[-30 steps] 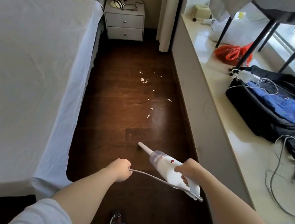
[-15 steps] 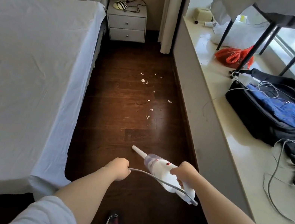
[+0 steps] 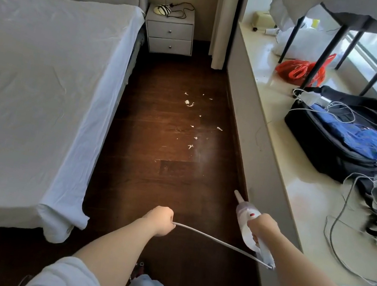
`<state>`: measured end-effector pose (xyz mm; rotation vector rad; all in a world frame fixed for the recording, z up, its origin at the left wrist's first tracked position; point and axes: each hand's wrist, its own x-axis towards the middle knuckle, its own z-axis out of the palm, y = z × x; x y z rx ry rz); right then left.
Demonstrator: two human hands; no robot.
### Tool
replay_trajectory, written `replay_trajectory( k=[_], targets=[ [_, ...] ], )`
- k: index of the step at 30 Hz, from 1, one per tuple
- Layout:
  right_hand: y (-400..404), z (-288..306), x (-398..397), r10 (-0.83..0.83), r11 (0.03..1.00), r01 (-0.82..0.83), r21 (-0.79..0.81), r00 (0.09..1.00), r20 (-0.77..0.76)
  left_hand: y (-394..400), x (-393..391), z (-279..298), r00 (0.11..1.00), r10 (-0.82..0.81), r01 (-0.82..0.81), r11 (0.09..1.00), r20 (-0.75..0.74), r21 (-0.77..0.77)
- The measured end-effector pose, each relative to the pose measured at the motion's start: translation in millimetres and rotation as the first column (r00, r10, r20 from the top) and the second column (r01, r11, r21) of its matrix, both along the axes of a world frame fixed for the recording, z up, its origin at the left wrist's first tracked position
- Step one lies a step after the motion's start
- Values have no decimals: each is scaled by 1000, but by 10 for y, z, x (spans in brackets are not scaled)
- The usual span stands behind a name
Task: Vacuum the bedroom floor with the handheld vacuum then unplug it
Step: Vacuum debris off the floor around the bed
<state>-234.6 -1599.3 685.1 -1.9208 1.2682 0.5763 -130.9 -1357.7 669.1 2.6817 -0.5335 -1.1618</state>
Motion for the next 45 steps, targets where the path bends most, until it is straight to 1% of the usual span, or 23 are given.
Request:
replay_trajectory(
  k=[3,5,7,9,13,15,20,26,28,32,36,40,45],
  targets=[
    [-137,8,-211,-32,999,32,-18,999,-8,-165,-177,4,1000,-24,24,999,-9,-24],
    [-206,24,-304,-60,998,60,7,998,-17,-237,-264,3,999,-31,31,999,-8,-37],
    [-234,69,-345,-77,997,79,25,995,-70,-260,-322,-10,1000,-29,29,999,-3,-39],
    [-248,115,-360,-77,996,80,40,994,-73,-261,-369,-37,1000,-22,23,999,6,-35],
    [-227,227,-331,21,999,-19,30,999,-46,-242,-442,-79,1000,-6,7,999,17,-43],
    [-189,251,-292,53,997,-51,56,998,-41,-220,-463,-91,1000,7,-7,999,17,-42],
    [4,233,-111,180,982,-176,66,982,-63,-95,-464,-93,997,71,-71,997,7,-14],
    [474,163,233,288,952,-276,134,955,-76,221,-369,-50,988,148,-148,989,36,20],
    [615,126,308,320,940,-308,146,946,-60,319,-326,-18,986,162,-164,986,42,35],
    [896,74,412,421,905,-413,98,904,-79,529,-216,39,981,184,-187,980,60,61],
    [1028,11,492,411,909,-401,117,908,-78,622,-113,52,978,197,-201,977,69,68],
    [900,73,470,401,916,-398,56,912,-85,512,-50,75,983,166,-170,984,72,52],
    [517,198,290,299,954,-295,49,947,-122,142,-133,64,995,83,-84,996,49,16]
  ],
)
